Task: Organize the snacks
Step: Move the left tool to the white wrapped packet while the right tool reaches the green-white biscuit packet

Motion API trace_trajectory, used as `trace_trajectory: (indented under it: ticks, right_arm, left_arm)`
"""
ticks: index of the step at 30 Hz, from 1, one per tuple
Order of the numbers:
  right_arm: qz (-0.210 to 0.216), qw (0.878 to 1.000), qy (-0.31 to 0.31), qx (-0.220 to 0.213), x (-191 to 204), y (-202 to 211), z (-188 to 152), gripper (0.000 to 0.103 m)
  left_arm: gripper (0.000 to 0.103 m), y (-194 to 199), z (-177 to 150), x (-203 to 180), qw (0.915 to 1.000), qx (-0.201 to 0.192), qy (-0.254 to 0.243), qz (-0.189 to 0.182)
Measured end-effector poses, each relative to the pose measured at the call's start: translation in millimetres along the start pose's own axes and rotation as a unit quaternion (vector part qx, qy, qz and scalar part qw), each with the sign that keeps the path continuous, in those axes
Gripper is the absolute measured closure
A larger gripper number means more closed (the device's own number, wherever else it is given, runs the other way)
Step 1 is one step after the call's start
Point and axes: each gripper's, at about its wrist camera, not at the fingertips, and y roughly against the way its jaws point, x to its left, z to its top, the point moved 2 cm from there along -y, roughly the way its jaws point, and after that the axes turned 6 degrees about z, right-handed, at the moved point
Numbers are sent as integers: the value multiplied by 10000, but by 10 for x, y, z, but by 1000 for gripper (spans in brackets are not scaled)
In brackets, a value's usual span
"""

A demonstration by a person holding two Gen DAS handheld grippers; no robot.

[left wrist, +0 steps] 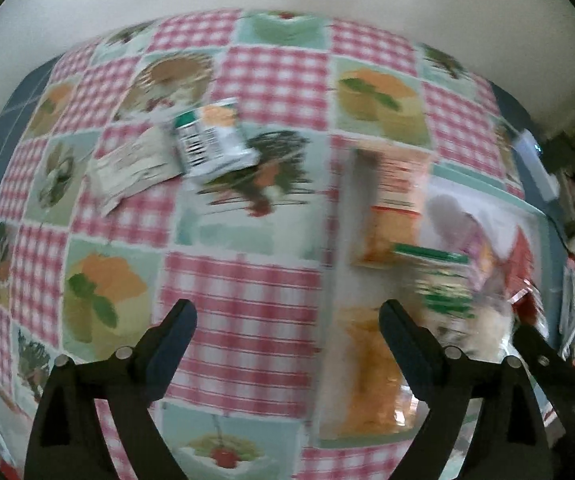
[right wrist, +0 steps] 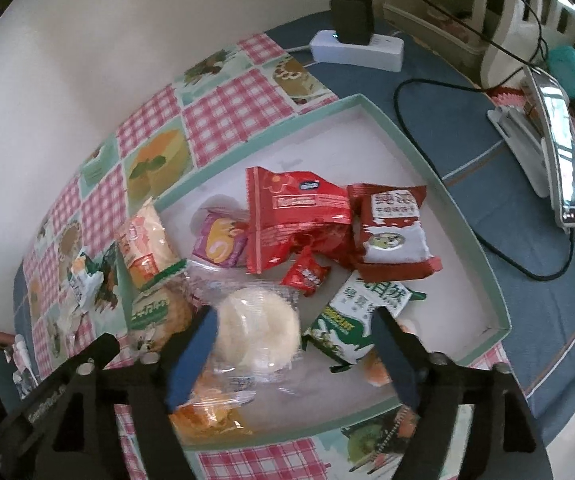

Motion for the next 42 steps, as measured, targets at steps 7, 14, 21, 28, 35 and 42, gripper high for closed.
trace_trajectory:
  ticks: [7, 14, 21, 28, 35, 42]
  right_arm:
    - [-132, 9995, 260, -96, 174, 0, -15, 0]
    - [-202, 9989, 396, -126, 371, -14, -66, 0]
    - [-210, 9980, 580, -167, 652, -33, -140, 0]
    - [-196, 9952, 943, -186, 1023, -72, -251, 0]
    - [-74, 9911, 1315, -197, 1414, -135, -345, 0]
    - [211, 9835, 1777, -274, 1895, -255, -334, 0]
  left_arm:
    - [10, -67, 68, 424, 9987, 42, 492, 112]
    - [10, -67, 122, 786, 9971, -37, 740, 191]
    - [9, -67, 149, 1146, 9942, -48, 1030, 303]
    - [9, -109, 151, 1581, 9891, 35, 1416, 394]
    - [9, -155, 252, 1943, 9843, 69, 1721, 396]
    - [9, -196, 516, 2006, 9841, -111, 1770, 29]
